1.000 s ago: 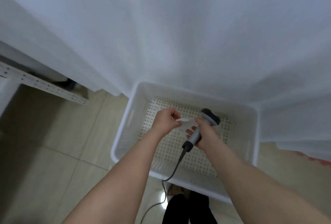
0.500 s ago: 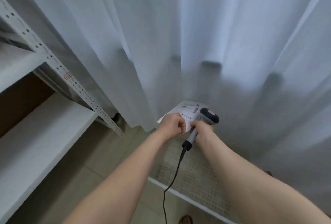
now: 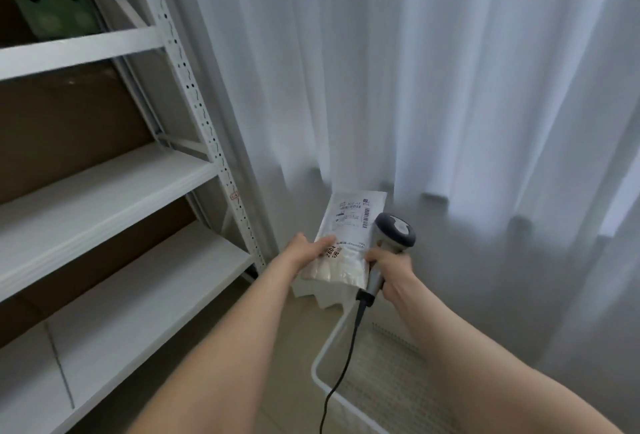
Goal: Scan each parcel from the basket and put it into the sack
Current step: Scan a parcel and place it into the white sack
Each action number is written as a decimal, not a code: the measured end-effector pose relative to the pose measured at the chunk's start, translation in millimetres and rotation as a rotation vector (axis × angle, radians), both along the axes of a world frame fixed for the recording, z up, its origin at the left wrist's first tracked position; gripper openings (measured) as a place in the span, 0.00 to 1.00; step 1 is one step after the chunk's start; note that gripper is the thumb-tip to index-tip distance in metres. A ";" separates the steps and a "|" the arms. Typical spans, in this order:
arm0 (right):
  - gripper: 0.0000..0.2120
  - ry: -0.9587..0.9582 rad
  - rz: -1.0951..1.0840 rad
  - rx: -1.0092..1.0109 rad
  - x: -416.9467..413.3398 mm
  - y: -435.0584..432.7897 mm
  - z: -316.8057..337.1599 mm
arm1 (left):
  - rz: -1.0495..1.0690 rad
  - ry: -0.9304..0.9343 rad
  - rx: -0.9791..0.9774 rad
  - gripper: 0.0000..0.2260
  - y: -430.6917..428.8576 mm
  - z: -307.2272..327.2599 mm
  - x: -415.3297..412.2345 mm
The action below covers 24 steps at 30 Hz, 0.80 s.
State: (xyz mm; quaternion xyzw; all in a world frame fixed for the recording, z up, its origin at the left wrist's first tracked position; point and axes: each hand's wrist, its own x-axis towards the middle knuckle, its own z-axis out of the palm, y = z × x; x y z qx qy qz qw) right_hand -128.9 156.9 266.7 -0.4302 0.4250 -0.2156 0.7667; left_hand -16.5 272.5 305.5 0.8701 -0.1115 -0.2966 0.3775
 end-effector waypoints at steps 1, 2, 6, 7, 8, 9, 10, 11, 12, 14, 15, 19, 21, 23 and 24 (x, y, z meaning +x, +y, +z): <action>0.13 -0.032 0.020 -0.010 1.6 7.5 7.5 | 0.031 0.074 -0.039 0.44 9.2 6.1 1.1; 0.13 -0.058 0.037 -0.022 3.4 14.5 14.0 | 0.051 0.123 -0.084 0.40 17.9 12.2 1.7; 0.14 -0.098 0.087 -0.061 11.5 42.3 35.8 | 0.092 0.175 -0.205 0.23 47.1 43.4 1.8; 0.14 -0.107 0.096 -0.064 13.8 48.7 40.5 | 0.097 0.167 -0.231 0.20 53.7 50.4 3.4; 0.13 -0.111 0.103 -0.064 16.4 54.6 44.0 | 0.103 0.162 -0.265 0.18 59.7 56.4 5.0; 0.12 -0.113 0.107 -0.062 18.9 60.5 48.1 | 0.110 0.149 -0.289 0.16 66.0 62.3 6.6; 0.12 -0.111 0.107 -0.056 21.8 67.2 53.2 | 0.118 0.127 -0.303 0.15 72.7 68.0 9.8; 0.11 -0.110 0.102 -0.053 25.4 74.2 57.1 | 0.117 0.096 -0.312 0.15 79.8 71.8 13.9; 0.10 -0.112 0.092 -0.057 29.3 81.3 60.9 | 0.109 0.065 -0.318 0.15 87.0 74.2 18.9; 0.11 -0.111 0.072 -0.068 39.0 95.4 66.6 | 0.073 0.039 -0.314 0.16 102.8 78.3 28.3; 0.11 -0.096 0.064 -0.080 44.3 103.2 68.2 | 0.051 0.045 -0.302 0.16 111.6 79.6 32.6; 0.11 0.005 0.025 -0.149 62.8 136.5 72.8 | -0.013 0.061 -0.292 0.19 143.8 82.3 50.2; 0.13 0.035 0.005 -0.169 68.3 151.9 74.6 | -0.021 0.094 -0.306 0.18 157.0 80.2 57.5; 0.14 0.062 0.013 -0.202 72.0 164.8 74.3 | -0.017 0.107 -0.299 0.17 170.2 77.6 62.6; 0.14 0.076 0.020 -0.220 73.4 170.5 73.6 | -0.014 0.101 -0.296 0.16 176.2 76.2 64.4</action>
